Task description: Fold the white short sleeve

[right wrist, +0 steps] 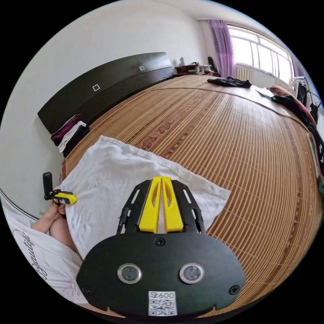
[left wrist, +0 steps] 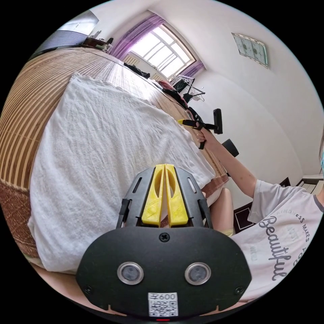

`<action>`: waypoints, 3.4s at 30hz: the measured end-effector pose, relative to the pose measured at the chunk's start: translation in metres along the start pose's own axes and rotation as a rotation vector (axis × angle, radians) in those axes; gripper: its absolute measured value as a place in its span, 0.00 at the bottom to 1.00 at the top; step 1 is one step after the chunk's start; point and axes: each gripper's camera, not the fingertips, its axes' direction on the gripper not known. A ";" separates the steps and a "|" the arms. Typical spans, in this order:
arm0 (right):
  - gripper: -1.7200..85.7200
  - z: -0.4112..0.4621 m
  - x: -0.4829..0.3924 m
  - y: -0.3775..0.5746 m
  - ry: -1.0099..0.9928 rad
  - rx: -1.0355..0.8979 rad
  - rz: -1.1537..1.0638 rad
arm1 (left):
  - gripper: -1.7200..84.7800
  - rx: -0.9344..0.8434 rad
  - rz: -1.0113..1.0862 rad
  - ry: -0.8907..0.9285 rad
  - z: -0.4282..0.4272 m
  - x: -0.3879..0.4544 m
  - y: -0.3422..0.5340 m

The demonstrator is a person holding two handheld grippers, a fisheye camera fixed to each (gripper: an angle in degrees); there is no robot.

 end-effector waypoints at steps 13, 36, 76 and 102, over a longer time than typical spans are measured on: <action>0.01 -0.105 -0.085 0.168 0.230 0.108 -0.017 | 0.02 0.055 0.150 -0.163 0.049 -0.078 0.046; 0.01 -0.129 -0.236 0.441 0.497 0.497 0.031 | 0.02 0.257 0.436 -0.629 0.188 -0.125 0.187; 0.01 -0.142 -0.137 0.356 0.944 -0.101 -0.165 | 0.02 -0.153 0.335 -0.786 0.244 -0.228 0.091; 0.01 -0.194 -0.033 0.120 -0.111 0.146 0.174 | 0.02 -0.128 0.406 -0.459 0.373 -0.079 0.197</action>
